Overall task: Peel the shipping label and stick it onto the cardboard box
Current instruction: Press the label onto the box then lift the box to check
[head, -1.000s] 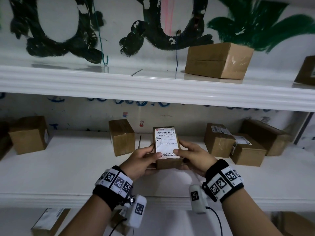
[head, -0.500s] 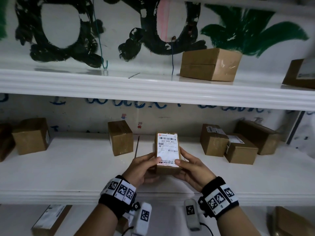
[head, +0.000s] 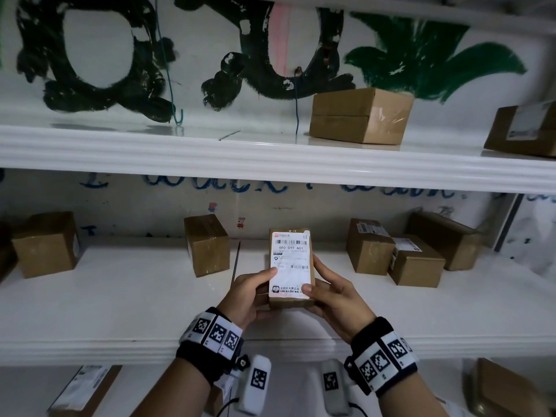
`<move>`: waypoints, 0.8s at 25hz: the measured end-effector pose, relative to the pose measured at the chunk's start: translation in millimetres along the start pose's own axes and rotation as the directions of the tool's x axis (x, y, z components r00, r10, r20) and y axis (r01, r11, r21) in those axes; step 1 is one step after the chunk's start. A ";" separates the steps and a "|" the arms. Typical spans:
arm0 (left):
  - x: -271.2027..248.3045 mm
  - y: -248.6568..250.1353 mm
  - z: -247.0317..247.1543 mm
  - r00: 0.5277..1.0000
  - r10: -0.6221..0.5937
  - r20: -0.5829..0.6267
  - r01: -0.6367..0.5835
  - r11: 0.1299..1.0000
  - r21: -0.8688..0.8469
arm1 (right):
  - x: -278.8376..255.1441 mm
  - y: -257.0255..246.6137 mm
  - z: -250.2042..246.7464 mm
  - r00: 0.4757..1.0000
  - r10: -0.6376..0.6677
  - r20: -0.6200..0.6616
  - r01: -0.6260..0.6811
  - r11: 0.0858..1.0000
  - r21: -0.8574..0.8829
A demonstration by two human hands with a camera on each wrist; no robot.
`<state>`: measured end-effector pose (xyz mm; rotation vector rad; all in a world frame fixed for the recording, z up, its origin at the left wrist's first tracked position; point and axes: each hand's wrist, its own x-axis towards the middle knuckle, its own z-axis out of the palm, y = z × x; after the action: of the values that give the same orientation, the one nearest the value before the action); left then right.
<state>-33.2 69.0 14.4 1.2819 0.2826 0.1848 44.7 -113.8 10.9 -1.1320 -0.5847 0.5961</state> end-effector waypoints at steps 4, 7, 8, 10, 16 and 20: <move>-2.6 0.9 1.6 0.998 0.066 0.014 -0.067 0.997 0.032 | -5.4 0.8 -3.5 1.000 0.000 -0.002 0.000 1.000 -0.023; -5.9 1.0 5.0 0.996 0.087 0.001 -0.086 0.994 0.062 | -11.9 -2.3 -1.0 1.000 -0.010 -0.014 0.010 1.000 -0.006; -6.8 0.9 5.5 0.995 0.096 -0.008 -0.095 0.993 0.064 | -13.4 -4.1 0.4 1.000 -0.020 -0.021 0.020 1.000 -0.005; -9.1 1.2 5.4 0.994 0.113 -0.015 -0.112 0.992 0.060 | -13.5 -8.5 4.7 0.998 -0.048 -0.041 0.047 0.999 -0.015; -13.6 -1.5 3.3 0.991 0.124 0.047 -0.129 0.985 0.115 | -6.1 -14.0 5.3 0.988 -0.078 -0.133 0.080 0.997 0.006; -15.4 -7.8 1.4 0.986 0.152 0.070 -0.160 0.978 0.131 | -8.5 -14.7 8.5 0.981 -0.061 -0.185 0.055 0.998 -0.035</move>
<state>-47.6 61.0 8.9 1.4442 0.1452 0.2647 34.8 -118.8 26.4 -1.1799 -0.4650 0.4271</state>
